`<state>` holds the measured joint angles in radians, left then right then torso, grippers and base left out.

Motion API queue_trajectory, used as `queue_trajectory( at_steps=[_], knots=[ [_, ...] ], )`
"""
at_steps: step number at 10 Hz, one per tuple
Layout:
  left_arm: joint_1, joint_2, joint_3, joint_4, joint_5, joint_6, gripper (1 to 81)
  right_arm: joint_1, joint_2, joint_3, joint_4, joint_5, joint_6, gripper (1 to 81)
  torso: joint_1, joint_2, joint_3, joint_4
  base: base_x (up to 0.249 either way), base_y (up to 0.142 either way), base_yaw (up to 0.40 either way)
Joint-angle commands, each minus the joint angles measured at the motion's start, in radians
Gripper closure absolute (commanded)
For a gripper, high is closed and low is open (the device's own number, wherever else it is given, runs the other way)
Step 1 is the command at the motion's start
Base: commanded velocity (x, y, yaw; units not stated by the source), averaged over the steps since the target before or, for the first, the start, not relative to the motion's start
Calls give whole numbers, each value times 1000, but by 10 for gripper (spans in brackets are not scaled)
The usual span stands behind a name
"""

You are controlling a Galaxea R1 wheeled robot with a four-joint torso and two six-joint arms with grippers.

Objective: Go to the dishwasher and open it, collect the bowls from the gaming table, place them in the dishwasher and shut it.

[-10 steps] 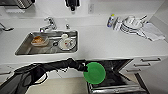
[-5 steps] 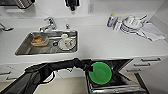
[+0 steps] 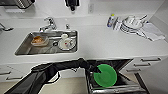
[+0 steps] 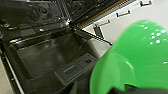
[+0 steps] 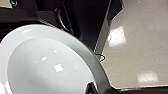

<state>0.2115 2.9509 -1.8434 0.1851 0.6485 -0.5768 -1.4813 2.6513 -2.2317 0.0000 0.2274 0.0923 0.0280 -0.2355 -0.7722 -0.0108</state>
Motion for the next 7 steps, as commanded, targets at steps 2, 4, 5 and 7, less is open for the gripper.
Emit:
queue_trajectory(
  at_steps=[2,4,5,7],
  knots=[
    [-136,15,42,-15,57,5,10,-17,-28,21,-11,-80,1,811,0,0,0,0,0,0,0],
    [-116,-63,146,-15,59,8,10,-11,-84,123,-12,-77,1,811,0,0,0,0,0,0,0],
    [-93,-130,243,-13,66,11,10,-5,-147,210,-11,-62,1,811,0,0,0,0,0,0,0],
    [-2,-337,465,58,72,6,10,12,-292,367,-5,-26,6,811,0,0,0,0,0,0,0]
  ],
)
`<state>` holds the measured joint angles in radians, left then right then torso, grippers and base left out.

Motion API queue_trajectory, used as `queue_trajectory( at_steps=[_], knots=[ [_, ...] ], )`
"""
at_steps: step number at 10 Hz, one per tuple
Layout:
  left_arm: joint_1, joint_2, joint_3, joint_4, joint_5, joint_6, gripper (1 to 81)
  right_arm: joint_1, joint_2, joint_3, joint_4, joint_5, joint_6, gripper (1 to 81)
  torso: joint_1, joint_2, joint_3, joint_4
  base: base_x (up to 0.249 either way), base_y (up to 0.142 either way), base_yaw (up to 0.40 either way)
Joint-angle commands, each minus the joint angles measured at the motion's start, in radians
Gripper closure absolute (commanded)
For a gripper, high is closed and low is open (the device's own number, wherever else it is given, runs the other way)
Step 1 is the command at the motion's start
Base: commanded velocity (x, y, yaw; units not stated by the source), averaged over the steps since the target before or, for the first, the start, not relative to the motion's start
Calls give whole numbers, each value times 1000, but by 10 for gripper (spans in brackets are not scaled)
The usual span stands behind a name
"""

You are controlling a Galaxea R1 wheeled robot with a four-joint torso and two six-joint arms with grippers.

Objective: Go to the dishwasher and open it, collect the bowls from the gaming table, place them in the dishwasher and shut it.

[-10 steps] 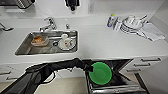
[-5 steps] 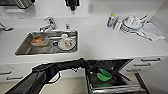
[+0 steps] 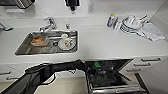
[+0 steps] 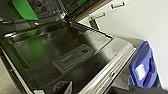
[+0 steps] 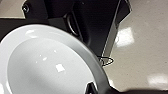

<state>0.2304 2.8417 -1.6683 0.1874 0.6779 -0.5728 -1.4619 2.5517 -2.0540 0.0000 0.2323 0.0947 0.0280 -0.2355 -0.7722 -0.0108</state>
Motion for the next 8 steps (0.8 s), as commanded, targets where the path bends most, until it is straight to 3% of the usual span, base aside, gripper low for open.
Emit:
queue_trajectory(
  at_steps=[1,5,6,8],
  knots=[
    [29,-333,375,92,42,2,10,4,-254,244,-6,-31,16,811,0,0,0,0,0,0,0],
    [224,-614,571,213,17,2,10,86,-501,497,-9,-30,51,811,0,0,0,0,0,0,0],
    [305,-660,590,244,-30,2,10,120,-549,548,-9,-28,60,811,0,0,0,0,0,0,0],
    [514,-748,573,330,-239,4,10,192,-620,629,-9,-27,82,811,0,0,0,0,0,0,0]
  ],
)
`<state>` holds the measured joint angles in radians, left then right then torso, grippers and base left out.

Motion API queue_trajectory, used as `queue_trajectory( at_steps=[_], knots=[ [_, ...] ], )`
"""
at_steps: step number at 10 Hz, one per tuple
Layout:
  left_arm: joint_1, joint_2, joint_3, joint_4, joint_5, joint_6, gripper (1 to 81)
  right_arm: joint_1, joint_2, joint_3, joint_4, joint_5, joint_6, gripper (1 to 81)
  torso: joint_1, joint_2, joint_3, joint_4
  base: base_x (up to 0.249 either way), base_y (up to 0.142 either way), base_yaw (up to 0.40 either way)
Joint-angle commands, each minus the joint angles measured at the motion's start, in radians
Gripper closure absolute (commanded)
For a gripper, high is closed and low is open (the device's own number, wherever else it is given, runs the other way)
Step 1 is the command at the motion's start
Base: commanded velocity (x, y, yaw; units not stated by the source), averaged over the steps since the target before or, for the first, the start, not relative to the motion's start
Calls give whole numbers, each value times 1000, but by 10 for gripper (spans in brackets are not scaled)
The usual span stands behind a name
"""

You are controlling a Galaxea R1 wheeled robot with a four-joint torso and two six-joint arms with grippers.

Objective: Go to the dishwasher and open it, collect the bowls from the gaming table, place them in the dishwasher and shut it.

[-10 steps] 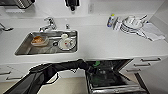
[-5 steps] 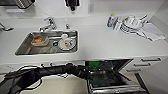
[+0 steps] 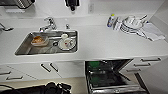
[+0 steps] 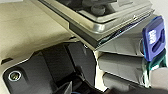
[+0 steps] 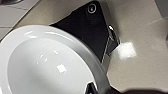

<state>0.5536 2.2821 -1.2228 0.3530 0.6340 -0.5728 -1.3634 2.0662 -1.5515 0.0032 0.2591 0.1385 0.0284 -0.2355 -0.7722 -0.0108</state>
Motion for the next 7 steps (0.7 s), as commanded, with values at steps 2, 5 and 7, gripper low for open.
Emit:
queue_trajectory(
  at_steps=[2,5,7],
  knots=[
    [404,-213,45,265,-369,7,10,181,-193,170,-12,-24,75,811,0,0,0,0,0,0,0],
    [659,-208,-133,331,-610,13,10,353,-335,281,-6,-37,130,811,0,0,0,0,0,0,0],
    [798,-165,-300,353,-791,11,10,462,-375,327,-6,-40,187,811,0,0,0,0,0,0,0]
  ],
)
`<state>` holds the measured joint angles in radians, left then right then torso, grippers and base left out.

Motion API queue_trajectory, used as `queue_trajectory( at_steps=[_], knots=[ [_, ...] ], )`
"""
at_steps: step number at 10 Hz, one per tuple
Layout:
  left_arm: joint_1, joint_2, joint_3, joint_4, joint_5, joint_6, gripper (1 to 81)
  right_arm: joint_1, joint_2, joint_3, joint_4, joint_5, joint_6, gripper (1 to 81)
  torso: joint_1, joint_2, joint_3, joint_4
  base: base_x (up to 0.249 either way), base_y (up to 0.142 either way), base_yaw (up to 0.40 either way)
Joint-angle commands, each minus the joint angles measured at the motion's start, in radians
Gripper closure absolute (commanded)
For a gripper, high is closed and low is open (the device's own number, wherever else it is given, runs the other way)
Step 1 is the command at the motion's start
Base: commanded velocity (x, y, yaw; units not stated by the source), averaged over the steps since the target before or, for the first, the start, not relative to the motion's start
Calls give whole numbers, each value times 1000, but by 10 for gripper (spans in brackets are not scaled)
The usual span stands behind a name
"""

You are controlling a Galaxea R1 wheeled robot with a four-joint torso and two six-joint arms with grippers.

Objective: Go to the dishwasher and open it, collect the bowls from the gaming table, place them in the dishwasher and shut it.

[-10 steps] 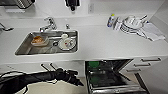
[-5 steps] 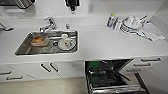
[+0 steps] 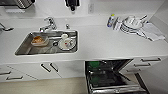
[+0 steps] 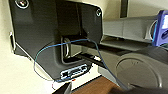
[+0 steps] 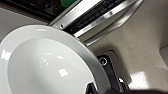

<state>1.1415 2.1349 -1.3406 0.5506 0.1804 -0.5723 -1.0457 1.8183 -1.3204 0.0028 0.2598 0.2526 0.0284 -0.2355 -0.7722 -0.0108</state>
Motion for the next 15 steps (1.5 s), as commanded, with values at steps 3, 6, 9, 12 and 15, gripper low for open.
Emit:
queue_trajectory(
  at_steps=[3,6,9,12,15],
  knots=[
    [379,74,-400,157,-538,11,10,256,-118,107,-6,-40,135,811,0,0,0,0,0,0,0],
    [536,241,-606,186,-653,11,10,382,-12,63,-7,-76,208,811,0,0,0,0,0,0,0],
    [620,381,-765,216,-694,12,10,522,162,-56,-6,-169,275,811,0,0,0,0,0,0,0],
    [663,468,-831,242,-694,12,10,557,311,-187,3,-195,287,811,0,0,0,0,0,0,0],
    [674,488,-878,239,-696,19,10,554,348,-241,-6,-189,310,811,0,0,0,0,0,0,0]
  ],
)
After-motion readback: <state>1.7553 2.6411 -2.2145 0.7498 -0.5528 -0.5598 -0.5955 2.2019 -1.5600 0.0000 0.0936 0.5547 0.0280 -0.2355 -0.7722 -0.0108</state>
